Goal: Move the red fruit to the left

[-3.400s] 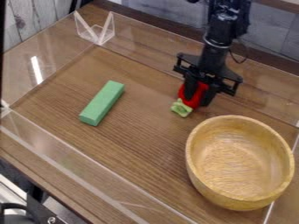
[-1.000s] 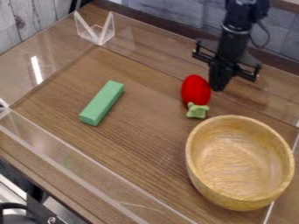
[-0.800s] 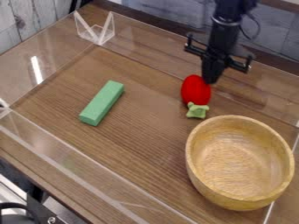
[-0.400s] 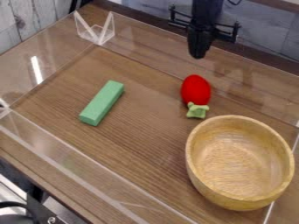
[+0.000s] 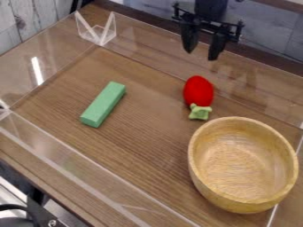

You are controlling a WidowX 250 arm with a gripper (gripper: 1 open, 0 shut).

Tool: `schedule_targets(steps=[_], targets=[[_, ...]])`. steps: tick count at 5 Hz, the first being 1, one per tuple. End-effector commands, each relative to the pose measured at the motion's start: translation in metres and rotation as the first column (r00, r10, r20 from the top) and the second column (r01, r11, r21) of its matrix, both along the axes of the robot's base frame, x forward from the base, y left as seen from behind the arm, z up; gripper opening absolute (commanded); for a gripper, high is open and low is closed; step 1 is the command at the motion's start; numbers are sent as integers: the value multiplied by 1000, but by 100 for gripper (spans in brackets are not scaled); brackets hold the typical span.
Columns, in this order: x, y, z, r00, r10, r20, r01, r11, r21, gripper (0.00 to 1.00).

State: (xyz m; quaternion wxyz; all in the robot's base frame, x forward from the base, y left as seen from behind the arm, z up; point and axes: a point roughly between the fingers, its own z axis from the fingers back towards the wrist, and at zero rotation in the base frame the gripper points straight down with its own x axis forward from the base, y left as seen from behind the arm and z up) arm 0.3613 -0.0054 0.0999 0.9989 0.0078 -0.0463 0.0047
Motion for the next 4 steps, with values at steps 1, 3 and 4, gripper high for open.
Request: schedule_targets(steps=[1,3,4], targets=[[7,-4,9,998,-45,36,45,999,2,100],[-3,-19,-34,998,-61,-2,61,998,0,100],[-3,-14,-37,997,-78,-6,78,997,0,0]])
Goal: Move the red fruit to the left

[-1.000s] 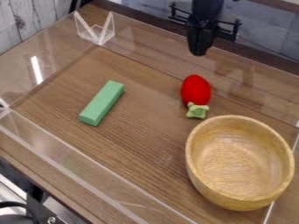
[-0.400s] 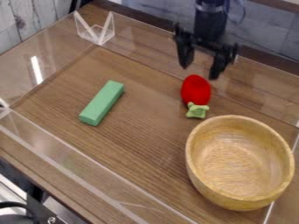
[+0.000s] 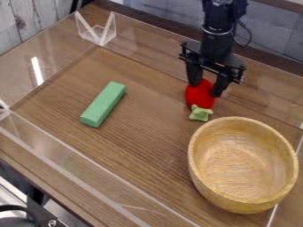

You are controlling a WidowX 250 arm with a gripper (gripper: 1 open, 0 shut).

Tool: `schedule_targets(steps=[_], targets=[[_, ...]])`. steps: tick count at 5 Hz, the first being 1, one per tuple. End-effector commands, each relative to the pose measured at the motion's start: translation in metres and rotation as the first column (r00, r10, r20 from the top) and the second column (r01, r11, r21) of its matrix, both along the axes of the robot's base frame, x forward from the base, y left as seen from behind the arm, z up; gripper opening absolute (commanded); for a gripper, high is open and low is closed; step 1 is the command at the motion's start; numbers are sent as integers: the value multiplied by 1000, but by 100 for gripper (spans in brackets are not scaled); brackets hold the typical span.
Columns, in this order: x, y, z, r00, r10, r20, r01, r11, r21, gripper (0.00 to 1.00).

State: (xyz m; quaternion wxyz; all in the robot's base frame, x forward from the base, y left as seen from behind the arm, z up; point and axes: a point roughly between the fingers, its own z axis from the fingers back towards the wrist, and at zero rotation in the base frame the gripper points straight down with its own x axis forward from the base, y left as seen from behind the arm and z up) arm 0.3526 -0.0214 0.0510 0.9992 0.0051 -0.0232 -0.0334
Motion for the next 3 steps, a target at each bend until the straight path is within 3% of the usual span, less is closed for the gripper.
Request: schedule_targets(steps=[1,3], targets=[[5,7,13,999,-21,41,21,1000,-1,0],[8,30,59,994,47,97,-43,998,-36,0]])
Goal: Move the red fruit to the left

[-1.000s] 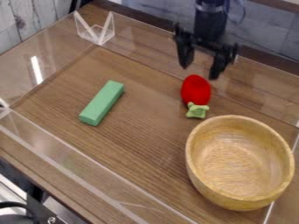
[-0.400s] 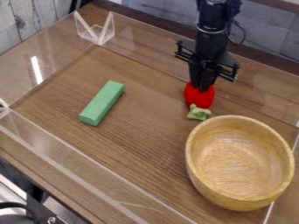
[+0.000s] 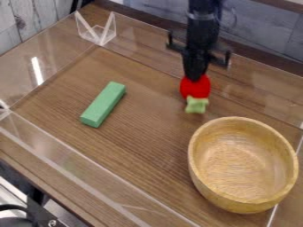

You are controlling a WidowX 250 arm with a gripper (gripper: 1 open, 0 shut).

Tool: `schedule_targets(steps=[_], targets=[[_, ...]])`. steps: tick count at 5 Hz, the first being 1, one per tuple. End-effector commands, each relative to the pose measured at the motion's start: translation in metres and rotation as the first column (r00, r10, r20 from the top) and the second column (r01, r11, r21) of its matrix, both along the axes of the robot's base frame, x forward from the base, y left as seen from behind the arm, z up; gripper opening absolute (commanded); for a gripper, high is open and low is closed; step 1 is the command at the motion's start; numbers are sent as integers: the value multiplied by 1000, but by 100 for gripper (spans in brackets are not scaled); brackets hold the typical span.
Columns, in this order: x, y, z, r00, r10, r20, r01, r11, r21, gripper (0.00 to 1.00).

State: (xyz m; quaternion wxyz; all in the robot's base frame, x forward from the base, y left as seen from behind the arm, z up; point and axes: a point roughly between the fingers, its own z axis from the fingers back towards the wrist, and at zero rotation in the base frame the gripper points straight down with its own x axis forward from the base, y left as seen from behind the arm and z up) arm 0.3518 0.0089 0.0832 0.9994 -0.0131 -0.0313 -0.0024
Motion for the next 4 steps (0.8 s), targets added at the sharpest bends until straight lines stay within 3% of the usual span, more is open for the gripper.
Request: schedule_targets(steps=[1,2,4], targets=[[4,24,47,991,31,126,-30,1000,-4,0],[0,55,53,987,74,144,-73,997,-13,0],[1,98,53,978,149,143,-150,989,-2,0]])
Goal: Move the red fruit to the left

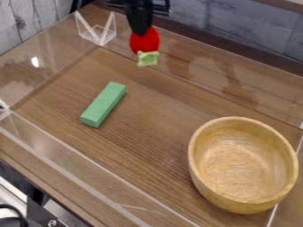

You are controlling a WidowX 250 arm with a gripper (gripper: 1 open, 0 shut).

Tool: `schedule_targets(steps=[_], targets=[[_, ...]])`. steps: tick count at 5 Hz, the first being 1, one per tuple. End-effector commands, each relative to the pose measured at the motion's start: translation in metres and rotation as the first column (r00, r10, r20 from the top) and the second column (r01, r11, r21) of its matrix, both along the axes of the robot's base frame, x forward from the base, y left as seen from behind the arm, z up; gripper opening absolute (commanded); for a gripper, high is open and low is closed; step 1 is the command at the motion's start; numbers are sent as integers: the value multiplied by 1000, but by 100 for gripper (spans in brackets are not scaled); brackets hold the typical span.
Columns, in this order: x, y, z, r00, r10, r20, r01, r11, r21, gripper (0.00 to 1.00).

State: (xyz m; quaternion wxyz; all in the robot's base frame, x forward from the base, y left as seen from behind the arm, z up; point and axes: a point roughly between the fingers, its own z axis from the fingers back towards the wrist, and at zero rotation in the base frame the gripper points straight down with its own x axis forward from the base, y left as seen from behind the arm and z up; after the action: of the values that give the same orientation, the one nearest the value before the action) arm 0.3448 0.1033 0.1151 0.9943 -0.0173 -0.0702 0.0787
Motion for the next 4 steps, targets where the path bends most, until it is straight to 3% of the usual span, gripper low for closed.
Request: schedule_targets(steps=[1,3,4], targets=[[13,16,15,998,-26,58,24,999,43,0],[-4,37,42,990,129,56,-130,991,21,0],[-11,55,45,996,76,47,-77,997,26,0]])
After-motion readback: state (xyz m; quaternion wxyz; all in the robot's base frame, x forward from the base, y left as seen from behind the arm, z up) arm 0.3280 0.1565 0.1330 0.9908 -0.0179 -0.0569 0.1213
